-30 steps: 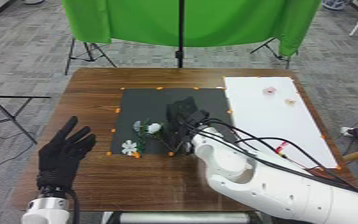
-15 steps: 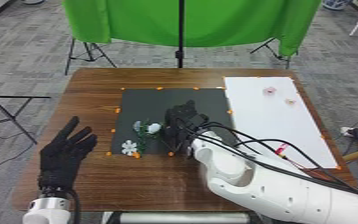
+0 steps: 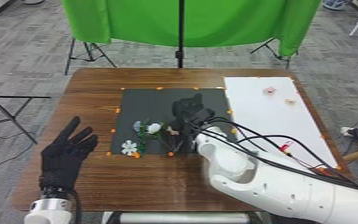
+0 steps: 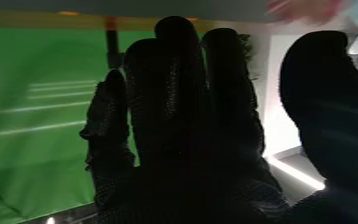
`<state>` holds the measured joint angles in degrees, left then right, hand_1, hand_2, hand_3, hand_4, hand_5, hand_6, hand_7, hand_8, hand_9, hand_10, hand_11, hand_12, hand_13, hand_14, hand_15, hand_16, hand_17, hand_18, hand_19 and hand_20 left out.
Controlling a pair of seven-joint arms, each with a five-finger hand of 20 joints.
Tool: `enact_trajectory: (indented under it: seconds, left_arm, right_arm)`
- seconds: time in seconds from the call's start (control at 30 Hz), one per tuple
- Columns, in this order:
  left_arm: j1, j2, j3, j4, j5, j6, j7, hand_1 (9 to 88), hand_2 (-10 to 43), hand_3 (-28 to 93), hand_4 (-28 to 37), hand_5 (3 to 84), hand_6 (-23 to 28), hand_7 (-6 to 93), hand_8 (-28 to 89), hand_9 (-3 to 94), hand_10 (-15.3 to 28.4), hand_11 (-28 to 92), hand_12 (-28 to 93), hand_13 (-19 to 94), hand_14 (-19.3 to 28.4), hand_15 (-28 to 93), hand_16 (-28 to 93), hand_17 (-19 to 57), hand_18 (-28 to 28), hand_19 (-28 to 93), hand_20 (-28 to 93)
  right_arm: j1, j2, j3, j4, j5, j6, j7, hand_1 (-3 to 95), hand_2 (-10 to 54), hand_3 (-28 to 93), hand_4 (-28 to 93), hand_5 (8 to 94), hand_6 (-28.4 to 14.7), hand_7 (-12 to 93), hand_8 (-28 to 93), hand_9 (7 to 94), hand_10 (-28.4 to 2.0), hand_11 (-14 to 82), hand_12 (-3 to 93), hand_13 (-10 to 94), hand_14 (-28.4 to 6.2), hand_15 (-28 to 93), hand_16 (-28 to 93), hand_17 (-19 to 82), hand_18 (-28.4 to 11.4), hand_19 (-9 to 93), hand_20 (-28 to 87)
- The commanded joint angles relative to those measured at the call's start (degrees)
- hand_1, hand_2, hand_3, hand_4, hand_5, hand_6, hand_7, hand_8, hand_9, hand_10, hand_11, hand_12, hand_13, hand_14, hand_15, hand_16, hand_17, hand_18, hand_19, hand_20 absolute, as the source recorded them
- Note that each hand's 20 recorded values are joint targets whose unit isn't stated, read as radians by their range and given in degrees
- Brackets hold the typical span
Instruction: Arrange flowers
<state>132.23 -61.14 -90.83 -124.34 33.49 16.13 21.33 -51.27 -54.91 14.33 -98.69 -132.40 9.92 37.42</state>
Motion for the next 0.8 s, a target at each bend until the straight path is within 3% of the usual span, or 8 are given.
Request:
enact_trajectory:
  seconds: [0.03, 0.17, 0.23, 0.33, 0.57, 0.8]
  left_arm:
    - [1.22, 0.07, 0.07, -0.04, -0.54, 0.54, 0.56, 22.0, 7.2, 82, -27.6, 34.9, 7.6, 8.8, -8, 35.3, 20.7, 25, 11, 23, 28.4, 61, -11, -3.4, 28.4, 49, 45]
    - [1.46, 0.12, 0.28, -0.08, -0.68, 0.59, 0.86, 21.9, 7.2, 82, -27.5, 34.9, 7.6, 8.8, -8, 35.3, 20.7, 25, 11, 23, 28.4, 61, -11, -3.4, 28.4, 49, 45]
    - [1.52, 0.59, 0.62, -0.08, -1.2, 0.89, 1.71, 22.0, 7.2, 82, -27.5, 34.9, 7.6, 8.7, -8, 35.3, 20.7, 25, 11, 23, 28.4, 61, -11, -3.4, 28.4, 49, 45]
    - [1.26, 0.38, 0.47, 0.05, -0.94, 0.64, 1.36, 22.0, 7.2, 82, -27.5, 34.8, 7.6, 8.7, -8, 35.3, 20.7, 25, 11, 23, 28.4, 61, -11, -3.4, 28.4, 49, 45]
    - [1.07, -0.06, 0.62, 0.2, -0.83, 0.47, 1.56, 22.0, 7.2, 82, -27.5, 34.8, 7.6, 8.8, -8, 35.3, 20.7, 25, 11, 23, 28.4, 61, -11, -3.4, 28.4, 49, 45]
    - [0.46, 0.12, 1.04, 0.36, -0.89, 0.38, 1.83, 21.9, 7.1, 82, -27.5, 34.9, 7.6, 8.7, -8, 35.3, 20.7, 25, 11, 23, 28.4, 61, -11, -3.4, 28.4, 49, 45]
  right_arm:
    - [1.18, 4.96, 4.11, -3.04, 1.23, 2.54, 2.79, 34.7, -9.5, 80, -28, 68.3, 1.1, 15, -13, 70.8, -13.0, 26.8, 15.9, 62, -10.7, 71, 16, 21, -22.9, 81, 43]
    - [0.92, 8.06, 7.35, -4.76, 2.96, 3.73, 4.69, 35.2, -9.5, 80, -28, 68.3, 0.9, 14, -13, 70.8, -13.2, 26.6, 15.8, 62, -10.8, 72, 16, 21, -22.9, 81, 43]
    - [0.83, 10.13, 8.65, -5.24, 2.94, 5.36, 5.73, 35.3, -9.5, 80, -28, 68.3, 0.8, 14, -13, 70.7, -13.3, 26.6, 15.8, 62, -10.8, 72, 16, 21, -23.0, 81, 43]
    - [1.39, 12.89, 11.01, -4.23, 3.95, 7.49, 9.19, 35.2, -9.5, 80, -28, 68.4, 0.7, 14, -13, 70.5, -13.3, 26.5, 15.7, 61, -10.9, 72, 16, 21, -23.0, 81, 43]
    - [5.4, 18.95, 12.34, 4.83, 12.19, 8.32, 15.56, 34.1, -9.5, 81, -28, 61.9, -0.4, 15, -13, 62.4, -15.4, 25.8, 15.1, 56, -12.9, 73, 15, 20, -23.0, 80, 41]
    - [7.02, 20.37, 11.99, 12.35, 18.31, 2.27, 18.07, 32.6, -9.5, 82, -28, 52.6, -1.1, 15, -13, 51.3, -17.8, 22.4, 14.0, 49, -15.1, 73, 12, 20, -23.2, 79, 38]
